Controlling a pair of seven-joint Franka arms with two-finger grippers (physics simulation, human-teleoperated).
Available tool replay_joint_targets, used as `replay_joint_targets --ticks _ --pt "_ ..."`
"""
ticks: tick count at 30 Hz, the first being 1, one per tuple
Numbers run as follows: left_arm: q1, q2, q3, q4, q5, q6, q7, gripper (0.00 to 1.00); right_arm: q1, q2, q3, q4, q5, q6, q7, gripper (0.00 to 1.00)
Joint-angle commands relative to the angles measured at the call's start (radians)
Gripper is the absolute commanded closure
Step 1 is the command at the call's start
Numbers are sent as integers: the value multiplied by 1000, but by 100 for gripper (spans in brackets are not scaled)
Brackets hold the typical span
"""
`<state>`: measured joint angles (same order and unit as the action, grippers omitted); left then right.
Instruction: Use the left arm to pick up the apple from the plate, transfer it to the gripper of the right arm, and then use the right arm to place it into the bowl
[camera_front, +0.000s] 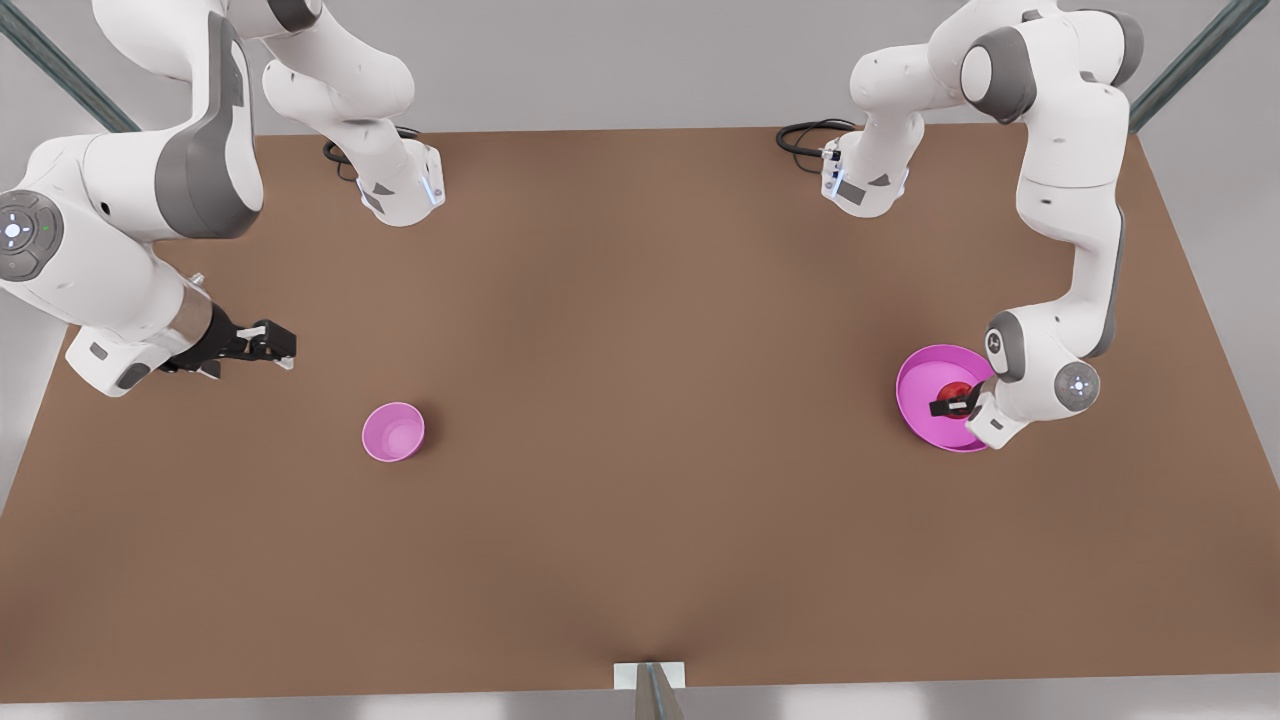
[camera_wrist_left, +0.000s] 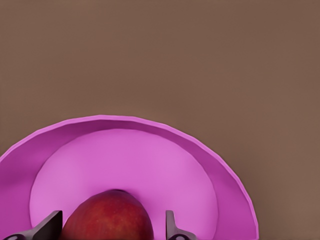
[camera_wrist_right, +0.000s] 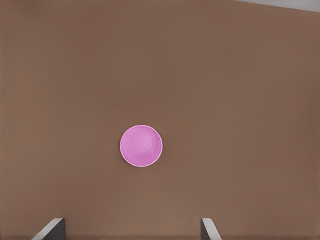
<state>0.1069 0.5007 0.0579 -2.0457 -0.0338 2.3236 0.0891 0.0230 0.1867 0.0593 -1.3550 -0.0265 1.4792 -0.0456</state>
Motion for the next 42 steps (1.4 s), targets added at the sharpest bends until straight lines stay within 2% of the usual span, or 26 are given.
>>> replay_joint_targets --ticks 1,10,13,15,19,22,25,29,30,33,34,36,37,42 --pt "0 -1 0 -5 2 17 26 0 0 -1 0 0 0 0 -4 0" --pt "-4 -4 7 -25 3 17 28 0 0 -1 0 0 0 0 -3 0" --pt "-4 -5 8 -28 3 17 26 16 -2 -1 0 0 0 0 -4 0" --pt "-4 -7 8 -27 3 16 28 23 0 -1 0 -1 0 0 -4 0" --pt "-6 -30 8 -21 3 11 41 26 -2 -1 0 0 0 0 -5 0" --pt "-3 -85 -1 38 5 -9 132 30 0 -1 0 0 0 0 -4 0" --pt "-12 -117 -6 116 2 -39 205 30 0 -1 0 0 0 1 0 0" --pt "-15 -156 -187 206 -103 -38 238 30 5 -1 20 -1 0 1 12 0" --pt "-21 -146 -211 256 -120 -39 239 34 5 -1 20 -1 0 1 12 0" --pt "-136 -142 -222 266 -262 -38 311 34 3 -1 20 0 0 1 10 0" --pt "-157 -73 -259 356 -403 -39 505 33 3 -1 20 0 0 1 12 0" --pt "-156 -24 -323 387 -751 -41 967 33 5 -1 20 0 0 12 18 0" --pt "-158 -13 -363 398 -862 -46 1136 33 6 6 28 11 23 27 82 0" --pt "-162 341 -602 802 -1129 -87 1637 33 11 209 45 56 430 289 245 0"
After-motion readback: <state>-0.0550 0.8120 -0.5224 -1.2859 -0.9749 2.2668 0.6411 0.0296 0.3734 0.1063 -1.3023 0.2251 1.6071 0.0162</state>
